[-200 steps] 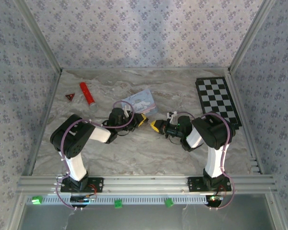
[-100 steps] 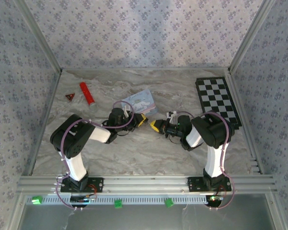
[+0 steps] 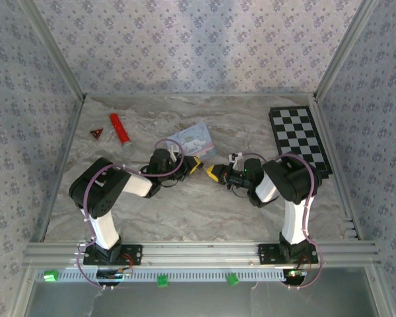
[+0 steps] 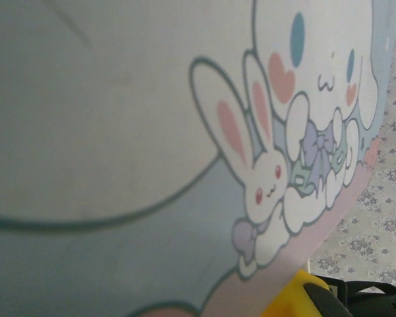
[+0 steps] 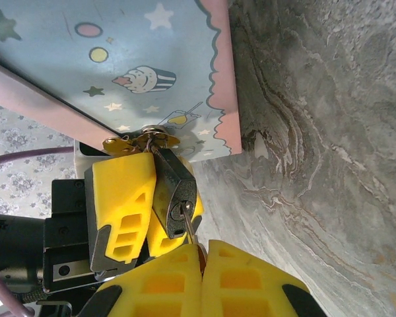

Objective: Unlock the padlock with the key

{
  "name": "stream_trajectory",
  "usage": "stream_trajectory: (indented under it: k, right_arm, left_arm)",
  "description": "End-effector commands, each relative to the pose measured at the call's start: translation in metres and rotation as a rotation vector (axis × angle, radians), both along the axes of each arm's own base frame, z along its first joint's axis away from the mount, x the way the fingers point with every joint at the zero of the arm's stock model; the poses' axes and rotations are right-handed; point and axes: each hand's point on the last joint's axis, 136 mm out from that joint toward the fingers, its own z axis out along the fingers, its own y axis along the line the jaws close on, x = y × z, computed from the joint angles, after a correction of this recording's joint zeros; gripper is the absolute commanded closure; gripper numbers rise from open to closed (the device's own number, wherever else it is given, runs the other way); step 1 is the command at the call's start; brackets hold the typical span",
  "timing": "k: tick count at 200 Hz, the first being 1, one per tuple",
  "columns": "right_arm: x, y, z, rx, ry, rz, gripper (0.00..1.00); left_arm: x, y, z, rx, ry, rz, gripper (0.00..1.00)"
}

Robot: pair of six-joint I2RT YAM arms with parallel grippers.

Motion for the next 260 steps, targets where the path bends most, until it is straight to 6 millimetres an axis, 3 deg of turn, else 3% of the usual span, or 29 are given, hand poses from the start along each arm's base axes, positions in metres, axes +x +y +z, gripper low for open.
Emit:
stream_trajectory:
  k: [1, 111, 207, 260]
  right_arm:
    - [0.010, 0.003, 0.018, 0.034, -0.042, -0.008, 1.00]
    - [0.012, 0.009, 0.025, 0.055, -0.039, -0.001, 1.00]
    - [0.015, 0.002, 0.022, 0.072, 0.014, -0.024, 1.00]
    - [0.018, 0.004, 0.025, 0.094, 0.036, -0.013, 1.00]
  left_arm:
    - [-0.007, -0.016, 0.032, -0.086, -0.057, -0.061, 0.93]
    - [-0.008, -0.018, 0.043, -0.116, -0.067, -0.062, 0.95]
    - [-0.011, -0.021, 0.041, -0.106, -0.068, -0.079, 0.96]
    - [-0.014, -0.030, 0.054, -0.133, -0.082, -0.106, 0.97]
